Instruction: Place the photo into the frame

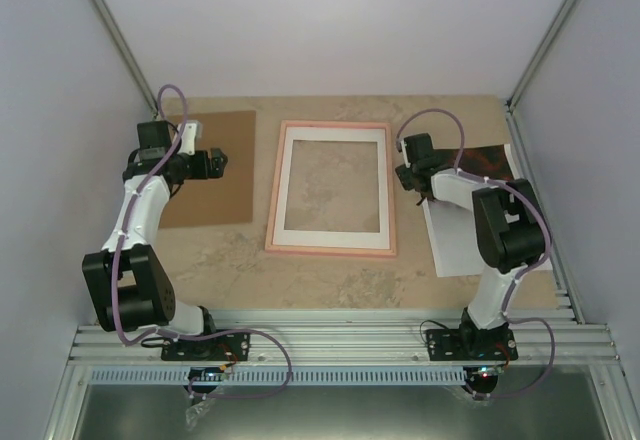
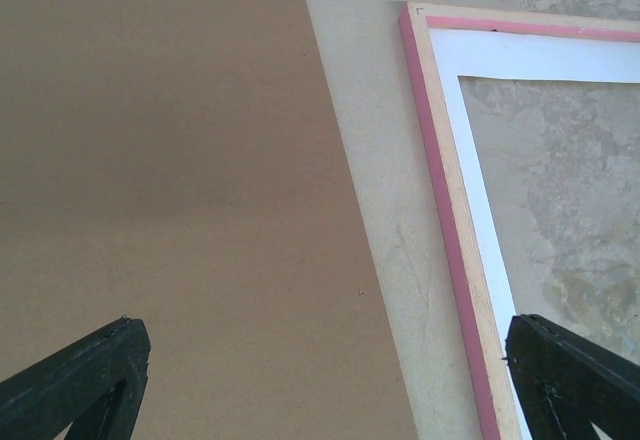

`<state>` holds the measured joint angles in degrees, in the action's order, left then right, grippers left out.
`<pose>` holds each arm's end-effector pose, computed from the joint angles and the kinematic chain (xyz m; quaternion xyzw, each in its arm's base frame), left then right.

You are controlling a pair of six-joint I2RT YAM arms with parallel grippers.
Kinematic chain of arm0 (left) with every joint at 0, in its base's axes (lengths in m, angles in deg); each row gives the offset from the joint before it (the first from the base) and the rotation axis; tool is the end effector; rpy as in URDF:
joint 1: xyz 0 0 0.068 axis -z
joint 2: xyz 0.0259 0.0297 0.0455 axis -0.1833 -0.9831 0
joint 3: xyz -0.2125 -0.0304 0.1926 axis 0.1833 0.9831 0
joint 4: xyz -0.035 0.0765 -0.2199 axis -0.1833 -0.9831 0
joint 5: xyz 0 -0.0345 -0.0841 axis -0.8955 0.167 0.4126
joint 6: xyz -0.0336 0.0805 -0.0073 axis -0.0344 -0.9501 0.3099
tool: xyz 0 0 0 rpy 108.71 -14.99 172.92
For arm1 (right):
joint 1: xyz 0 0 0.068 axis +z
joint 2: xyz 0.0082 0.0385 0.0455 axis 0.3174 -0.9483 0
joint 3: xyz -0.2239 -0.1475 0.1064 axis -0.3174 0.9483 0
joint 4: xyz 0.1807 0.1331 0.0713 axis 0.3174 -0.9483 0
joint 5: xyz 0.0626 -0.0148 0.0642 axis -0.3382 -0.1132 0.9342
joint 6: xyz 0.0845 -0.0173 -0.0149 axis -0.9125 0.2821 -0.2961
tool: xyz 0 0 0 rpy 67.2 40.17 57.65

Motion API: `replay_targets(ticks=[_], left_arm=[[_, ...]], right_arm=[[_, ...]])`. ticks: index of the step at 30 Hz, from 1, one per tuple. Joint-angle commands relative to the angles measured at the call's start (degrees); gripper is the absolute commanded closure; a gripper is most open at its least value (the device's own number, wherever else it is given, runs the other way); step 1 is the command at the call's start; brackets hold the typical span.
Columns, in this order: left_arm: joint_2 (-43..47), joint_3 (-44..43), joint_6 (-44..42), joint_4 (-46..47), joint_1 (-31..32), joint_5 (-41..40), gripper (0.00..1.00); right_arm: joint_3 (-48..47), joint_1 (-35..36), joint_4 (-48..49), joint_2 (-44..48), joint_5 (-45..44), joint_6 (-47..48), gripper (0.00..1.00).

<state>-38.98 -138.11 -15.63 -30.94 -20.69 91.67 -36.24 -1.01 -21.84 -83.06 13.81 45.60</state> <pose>0.3093 0.0263 0.2727 0.0345 0.9134 -0.1214 0.3870 0.3810 0.0923 0.1679 -0.1581 0.9071 -0.1391 0.3645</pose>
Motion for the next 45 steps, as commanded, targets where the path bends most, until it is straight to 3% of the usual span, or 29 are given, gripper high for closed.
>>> replay_targets(ticks=[1, 5, 14, 20, 28, 34, 45], left_arm=[[1.40, -0.41, 0.42, 1.17, -0.22, 0.82, 0.01], [0.83, -0.85, 0.61, 1.08, -0.23, 2.21, 0.01], [0.68, -0.76, 1.22, 1.50, -0.24, 4.01, 0.01], [-0.19, -2.63, 0.95, 0.34, -0.23, 4.27, 0.01], [-0.93, -3.81, 1.26, 0.19, -0.20, 3.92, 0.01], [-0.19, -3.23, 1.10, 0.12, -0.23, 2.98, 0.01], [-0.92, -4.12, 0.47, -0.51, -0.22, 2.04, 0.01]], right_arm=[[-1.98, 1.23, 3.72, -3.64, -6.26, 0.95, 0.28], [-2.11, 1.58, 7.43, -7.24, -9.44, 5.58, 0.35], [-1.52, 1.17, 7.65, -11.95, -15.00, 13.54, 0.38], [-1.32, 0.35, 4.91, -14.82, -17.97, 13.07, 0.46], [-2.34, 0.23, 3.25, -18.66, -18.53, 13.20, 0.67], [-3.57, -1.11, 2.60, -20.05, -18.12, 12.38, 0.99], [-1.42, 2.79, 3.72, -9.53, -14.66, 10.91, 1.00]])
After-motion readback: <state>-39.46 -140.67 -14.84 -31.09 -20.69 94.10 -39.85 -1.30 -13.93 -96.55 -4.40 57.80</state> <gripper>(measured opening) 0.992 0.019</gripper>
